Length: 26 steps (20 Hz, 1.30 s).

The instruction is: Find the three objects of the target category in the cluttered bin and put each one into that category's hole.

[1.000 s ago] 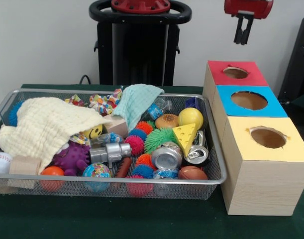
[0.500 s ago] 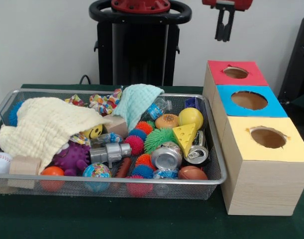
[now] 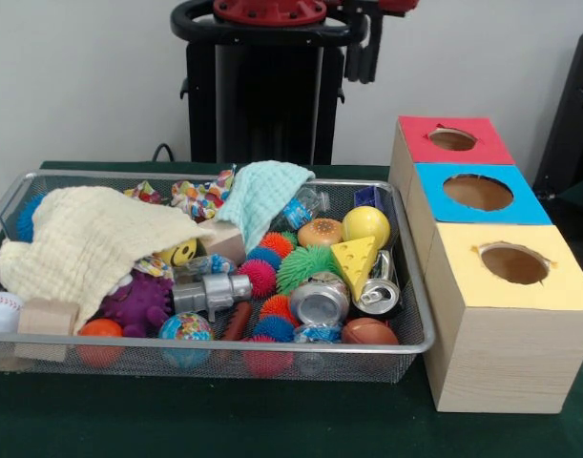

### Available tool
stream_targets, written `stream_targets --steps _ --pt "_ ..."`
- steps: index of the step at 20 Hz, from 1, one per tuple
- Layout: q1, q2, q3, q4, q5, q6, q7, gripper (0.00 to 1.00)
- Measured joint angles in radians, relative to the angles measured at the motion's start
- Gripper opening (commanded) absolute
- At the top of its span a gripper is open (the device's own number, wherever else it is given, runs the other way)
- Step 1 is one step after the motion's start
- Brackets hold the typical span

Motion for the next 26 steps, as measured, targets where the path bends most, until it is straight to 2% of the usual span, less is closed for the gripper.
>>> stream_targets --steps 13,17,23,24,26 --pt "-0.342 0.038 0.192 -0.101 -0.135 0.042 -0.056 0.00" --pt "-0.429 0.070 0.248 -0.120 -0.185 0.042 -0.088 0.00" --pt "-0.514 0.109 0.314 -0.136 -0.234 0.044 -0.115 0.00" --pt "-0.530 0.116 0.327 -0.139 -0.243 0.044 -0.119 1.00" --pt "-0.554 0.124 0.354 -0.139 -0.260 0.044 -0.119 1.00"
